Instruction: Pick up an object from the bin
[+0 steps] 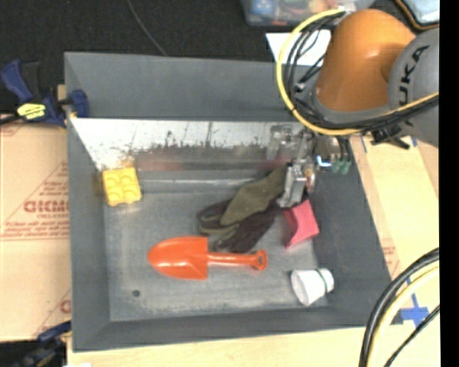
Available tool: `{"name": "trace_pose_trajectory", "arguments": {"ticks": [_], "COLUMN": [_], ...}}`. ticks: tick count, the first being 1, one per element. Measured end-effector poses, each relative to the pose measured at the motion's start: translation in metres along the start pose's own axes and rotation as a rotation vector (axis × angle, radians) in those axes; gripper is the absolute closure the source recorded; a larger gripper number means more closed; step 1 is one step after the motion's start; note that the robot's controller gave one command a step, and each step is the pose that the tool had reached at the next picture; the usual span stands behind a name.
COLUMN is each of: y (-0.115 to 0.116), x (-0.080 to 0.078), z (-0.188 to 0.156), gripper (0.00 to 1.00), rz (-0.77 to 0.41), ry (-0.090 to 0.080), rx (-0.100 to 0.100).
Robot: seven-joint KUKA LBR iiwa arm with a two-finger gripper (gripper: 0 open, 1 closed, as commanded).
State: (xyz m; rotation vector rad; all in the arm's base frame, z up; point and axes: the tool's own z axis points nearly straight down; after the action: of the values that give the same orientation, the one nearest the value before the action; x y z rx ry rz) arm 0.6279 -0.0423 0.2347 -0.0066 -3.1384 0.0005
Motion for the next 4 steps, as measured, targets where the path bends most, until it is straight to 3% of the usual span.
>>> {"name": "trace_pose_trajectory", "arguments": {"ticks": [1, 2, 3, 4], "y": [0.0, 0.008, 0.002, 0.018], "x": [-0.001, -0.002, -0.027, -0.025], "z": [-0.005, 0.099, 0.073, 0.116], "gripper": [0.0, 0.0, 0.0, 0.0], "rz": [-0.001, -0.212, -0.405, -0.524], "ry": [-0.008, -0.01, -0.015, -0.01], "rx": [0.001, 0.002, 0.005, 0.002]}}
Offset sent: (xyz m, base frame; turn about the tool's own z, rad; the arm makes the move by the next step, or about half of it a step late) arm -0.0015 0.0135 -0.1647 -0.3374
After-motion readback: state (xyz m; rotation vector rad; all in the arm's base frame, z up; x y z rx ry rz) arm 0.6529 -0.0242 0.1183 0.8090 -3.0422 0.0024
